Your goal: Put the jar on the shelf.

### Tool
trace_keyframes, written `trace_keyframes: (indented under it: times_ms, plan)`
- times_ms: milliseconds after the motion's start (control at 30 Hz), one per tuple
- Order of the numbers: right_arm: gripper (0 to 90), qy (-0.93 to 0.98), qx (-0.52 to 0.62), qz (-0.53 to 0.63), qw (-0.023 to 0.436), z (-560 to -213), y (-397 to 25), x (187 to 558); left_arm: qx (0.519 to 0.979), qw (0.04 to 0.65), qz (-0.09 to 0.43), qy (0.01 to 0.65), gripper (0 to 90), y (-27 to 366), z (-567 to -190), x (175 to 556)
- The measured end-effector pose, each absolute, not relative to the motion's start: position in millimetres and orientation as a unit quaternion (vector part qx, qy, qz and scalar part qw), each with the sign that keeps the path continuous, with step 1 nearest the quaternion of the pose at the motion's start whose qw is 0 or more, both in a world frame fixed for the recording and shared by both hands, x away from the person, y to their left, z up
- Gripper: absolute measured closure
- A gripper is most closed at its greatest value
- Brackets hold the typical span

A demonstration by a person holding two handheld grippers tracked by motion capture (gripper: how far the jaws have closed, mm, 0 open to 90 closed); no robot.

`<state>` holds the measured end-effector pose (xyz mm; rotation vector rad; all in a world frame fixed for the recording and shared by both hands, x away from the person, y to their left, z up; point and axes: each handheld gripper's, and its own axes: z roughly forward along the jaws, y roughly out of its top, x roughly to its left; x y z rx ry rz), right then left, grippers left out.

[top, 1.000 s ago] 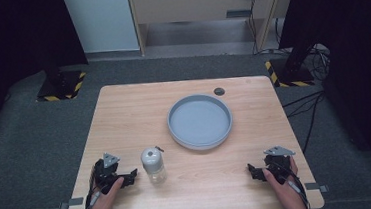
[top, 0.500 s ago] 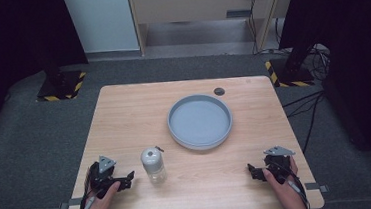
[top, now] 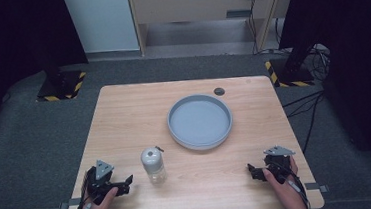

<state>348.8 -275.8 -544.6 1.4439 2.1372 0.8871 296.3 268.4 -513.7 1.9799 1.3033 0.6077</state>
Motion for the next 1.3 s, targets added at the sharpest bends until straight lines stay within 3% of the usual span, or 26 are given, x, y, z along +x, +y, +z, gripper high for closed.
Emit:
trace_keyframes:
  times_ms: [1300]
  plan:
    - [0.3, 0.770, 0.514, 0.318, 0.204, -544.5, -276.4, 349.9, 0.770, 0.346, 0.226, 0.486, 2.4, 261.4, -500.0, 268.8]
